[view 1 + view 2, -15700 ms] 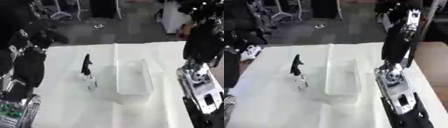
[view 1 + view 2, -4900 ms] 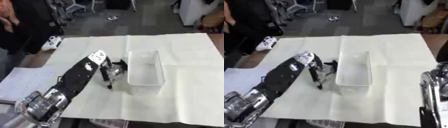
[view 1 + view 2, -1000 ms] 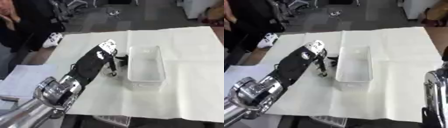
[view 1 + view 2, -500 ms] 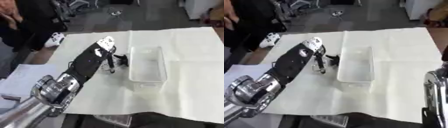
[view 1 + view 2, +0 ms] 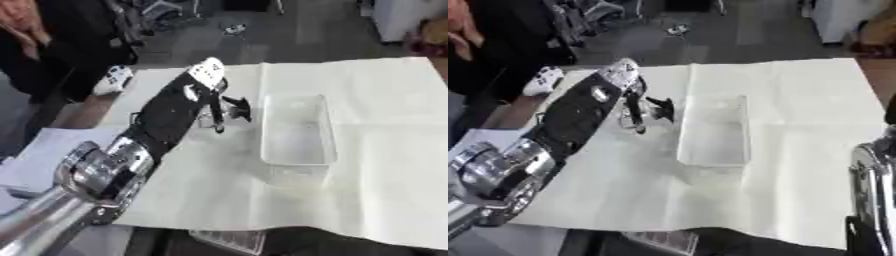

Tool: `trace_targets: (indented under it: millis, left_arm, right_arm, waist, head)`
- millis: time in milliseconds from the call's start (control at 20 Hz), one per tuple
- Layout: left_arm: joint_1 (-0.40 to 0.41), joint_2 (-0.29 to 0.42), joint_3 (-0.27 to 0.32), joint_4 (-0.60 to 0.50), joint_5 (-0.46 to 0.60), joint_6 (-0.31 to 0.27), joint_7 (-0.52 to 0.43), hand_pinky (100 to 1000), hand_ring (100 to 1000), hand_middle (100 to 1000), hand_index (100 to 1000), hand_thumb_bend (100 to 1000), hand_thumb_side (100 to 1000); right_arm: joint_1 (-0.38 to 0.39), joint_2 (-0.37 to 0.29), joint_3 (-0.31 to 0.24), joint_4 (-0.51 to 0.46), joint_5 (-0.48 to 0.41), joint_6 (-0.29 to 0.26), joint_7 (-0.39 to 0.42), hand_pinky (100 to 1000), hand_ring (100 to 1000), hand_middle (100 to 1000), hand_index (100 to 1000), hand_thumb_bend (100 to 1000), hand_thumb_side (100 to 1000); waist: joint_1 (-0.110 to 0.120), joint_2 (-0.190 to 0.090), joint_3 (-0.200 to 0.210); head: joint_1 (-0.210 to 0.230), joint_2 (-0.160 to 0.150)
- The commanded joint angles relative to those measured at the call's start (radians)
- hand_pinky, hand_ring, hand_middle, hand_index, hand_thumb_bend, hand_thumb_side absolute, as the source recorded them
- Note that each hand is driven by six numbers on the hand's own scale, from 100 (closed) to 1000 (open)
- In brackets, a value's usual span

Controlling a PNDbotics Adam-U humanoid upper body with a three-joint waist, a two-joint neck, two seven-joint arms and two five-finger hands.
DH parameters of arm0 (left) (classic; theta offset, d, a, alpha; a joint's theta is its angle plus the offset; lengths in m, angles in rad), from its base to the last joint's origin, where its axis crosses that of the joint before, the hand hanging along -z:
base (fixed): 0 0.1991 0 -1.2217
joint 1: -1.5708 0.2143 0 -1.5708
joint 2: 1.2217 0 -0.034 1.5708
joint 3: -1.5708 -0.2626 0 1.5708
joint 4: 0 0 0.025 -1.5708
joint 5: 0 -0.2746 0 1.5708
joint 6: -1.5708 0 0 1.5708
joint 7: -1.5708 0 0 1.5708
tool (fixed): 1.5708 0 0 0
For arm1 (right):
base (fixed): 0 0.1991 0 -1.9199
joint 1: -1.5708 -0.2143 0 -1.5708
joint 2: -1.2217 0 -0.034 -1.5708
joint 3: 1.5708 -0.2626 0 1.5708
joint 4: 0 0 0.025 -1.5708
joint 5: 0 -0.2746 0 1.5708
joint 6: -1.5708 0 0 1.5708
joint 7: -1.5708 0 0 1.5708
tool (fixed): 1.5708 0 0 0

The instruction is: Pick up objects on the table and place them in the box.

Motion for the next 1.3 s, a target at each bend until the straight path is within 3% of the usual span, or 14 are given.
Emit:
trace_targets:
  millis: [50,350,700,950,1300]
  left_arm:
    - [-0.034,0.047,0.005,-0.023,-0.004,-0.013,-0.013,100,100,109,359,130,823]
    - [-0.036,0.101,-0.011,-0.077,0.087,-0.065,-0.018,100,100,106,360,125,820]
    - [-0.027,0.171,-0.12,-0.255,0.298,-0.182,-0.056,100,100,103,359,126,822]
    - [-0.023,0.169,-0.179,-0.338,0.462,-0.248,-0.061,100,100,100,360,132,833]
    - [-0.033,0.149,-0.246,-0.385,0.682,-0.348,-0.061,100,100,101,363,146,852]
  right_arm:
    - [-0.008,-0.01,-0.003,-0.013,0.003,0.005,0.0,528,541,571,744,100,1000]
    - [-0.005,-0.015,-0.003,-0.013,0.005,0.007,-0.002,528,541,570,744,100,1000]
    - [-0.002,-0.025,-0.003,-0.013,0.005,0.01,0.0,528,541,570,744,100,1000]
    - [-0.003,-0.026,-0.003,-0.013,0.005,0.01,0.0,528,541,570,744,100,1000]
    - [-0.004,-0.023,-0.002,-0.013,0.004,0.009,0.001,528,541,570,744,100,1000]
  waist:
    - [-0.003,-0.018,0.006]
    - [-0.001,-0.021,0.011]
    - [0.002,-0.023,0.018]
    - [0.002,-0.025,0.017]
    - [0.004,-0.023,0.011]
  head:
    - [0.002,-0.012]
    - [-0.008,-0.01]
    - [-0.038,-0.018]
    - [-0.045,-0.041]
    - [-0.043,-0.045]
